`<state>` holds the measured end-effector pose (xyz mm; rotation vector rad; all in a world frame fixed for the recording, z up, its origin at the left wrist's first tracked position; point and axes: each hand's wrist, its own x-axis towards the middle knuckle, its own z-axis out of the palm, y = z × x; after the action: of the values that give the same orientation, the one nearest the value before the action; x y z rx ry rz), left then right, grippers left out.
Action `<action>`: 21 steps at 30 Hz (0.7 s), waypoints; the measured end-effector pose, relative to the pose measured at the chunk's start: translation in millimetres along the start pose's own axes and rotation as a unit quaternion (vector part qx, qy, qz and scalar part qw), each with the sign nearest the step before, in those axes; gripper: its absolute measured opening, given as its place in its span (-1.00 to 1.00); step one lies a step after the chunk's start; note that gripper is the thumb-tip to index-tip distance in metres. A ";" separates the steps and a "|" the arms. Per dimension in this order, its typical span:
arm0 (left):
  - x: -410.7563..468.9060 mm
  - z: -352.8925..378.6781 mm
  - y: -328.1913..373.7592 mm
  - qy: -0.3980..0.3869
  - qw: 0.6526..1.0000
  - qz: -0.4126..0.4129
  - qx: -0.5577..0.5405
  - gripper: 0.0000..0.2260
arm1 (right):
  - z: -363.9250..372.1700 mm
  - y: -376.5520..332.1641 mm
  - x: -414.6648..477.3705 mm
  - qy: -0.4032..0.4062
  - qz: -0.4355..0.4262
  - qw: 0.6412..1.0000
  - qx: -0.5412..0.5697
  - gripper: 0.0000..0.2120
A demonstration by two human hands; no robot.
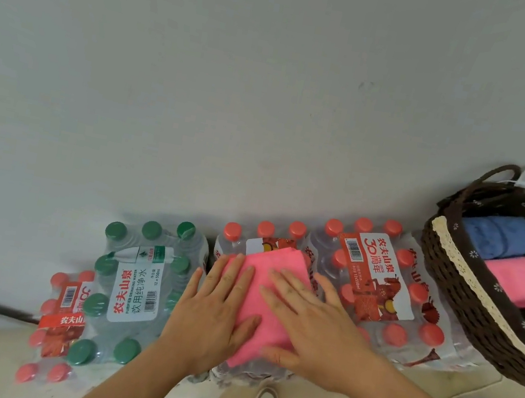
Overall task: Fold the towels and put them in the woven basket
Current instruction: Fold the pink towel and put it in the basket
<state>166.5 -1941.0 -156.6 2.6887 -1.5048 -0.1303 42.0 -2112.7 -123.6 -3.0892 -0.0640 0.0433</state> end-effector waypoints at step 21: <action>-2.6 -48.6 2.5 0.014 0.971 -0.021 -0.238 -0.78 | -29.0 25.6 11.9 -0.062 0.028 0.984 0.164 -0.70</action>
<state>168.0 -1939.6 -107.9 2.3248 -1.2167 -0.3993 55.8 -2139.2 -96.3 -2.7546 0.0227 0.2237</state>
